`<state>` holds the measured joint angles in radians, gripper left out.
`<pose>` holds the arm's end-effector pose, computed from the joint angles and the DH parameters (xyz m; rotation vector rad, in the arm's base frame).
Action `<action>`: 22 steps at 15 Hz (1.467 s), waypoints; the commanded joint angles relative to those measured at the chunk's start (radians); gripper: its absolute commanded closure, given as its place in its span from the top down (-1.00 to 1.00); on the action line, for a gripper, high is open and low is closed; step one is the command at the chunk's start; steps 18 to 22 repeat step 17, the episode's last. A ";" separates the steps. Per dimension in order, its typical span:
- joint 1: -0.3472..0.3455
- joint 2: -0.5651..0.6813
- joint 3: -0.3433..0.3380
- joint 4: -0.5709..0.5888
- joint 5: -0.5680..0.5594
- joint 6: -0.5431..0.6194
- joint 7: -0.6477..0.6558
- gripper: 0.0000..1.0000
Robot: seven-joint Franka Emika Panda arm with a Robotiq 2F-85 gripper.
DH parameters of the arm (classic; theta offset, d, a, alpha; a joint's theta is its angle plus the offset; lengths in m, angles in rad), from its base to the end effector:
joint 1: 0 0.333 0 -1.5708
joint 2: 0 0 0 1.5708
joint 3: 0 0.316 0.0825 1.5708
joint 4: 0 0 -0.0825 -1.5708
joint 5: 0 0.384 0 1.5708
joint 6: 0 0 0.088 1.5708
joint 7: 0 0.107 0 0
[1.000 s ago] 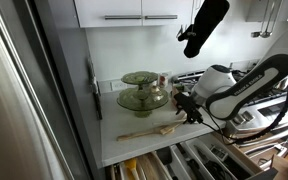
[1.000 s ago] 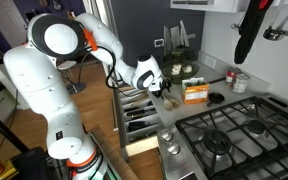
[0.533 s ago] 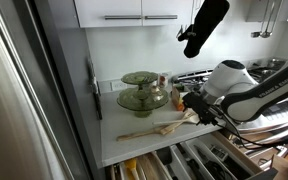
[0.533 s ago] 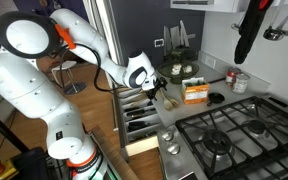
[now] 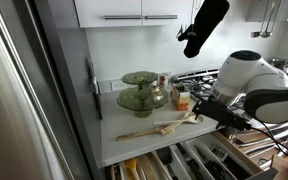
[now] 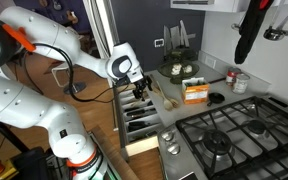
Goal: Remove two wooden utensils from the middle compartment at the same time and put them on the counter top
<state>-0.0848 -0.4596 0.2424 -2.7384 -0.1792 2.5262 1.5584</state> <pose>0.3868 0.0586 0.3784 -2.4734 1.8374 -0.4976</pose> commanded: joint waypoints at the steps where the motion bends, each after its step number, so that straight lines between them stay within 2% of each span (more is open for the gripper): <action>1: 0.036 -0.159 0.031 -0.046 -0.032 -0.135 -0.046 1.00; 3: 0.057 -0.181 0.053 -0.004 -0.036 -0.206 -0.076 1.00; 5: 0.039 -0.277 0.123 -0.045 -0.093 -0.214 -0.009 1.00; 8: 0.102 -0.294 0.132 -0.003 -0.066 -0.210 -0.075 1.00; 10: 0.156 -0.342 0.116 -0.041 -0.037 -0.210 -0.133 1.00; 12: 0.165 -0.329 0.125 -0.003 -0.019 -0.226 -0.135 1.00; 13: 0.134 -0.306 0.137 -0.001 -0.040 -0.196 -0.113 1.00; 22: 0.145 -0.317 0.139 0.004 -0.033 -0.201 -0.120 1.00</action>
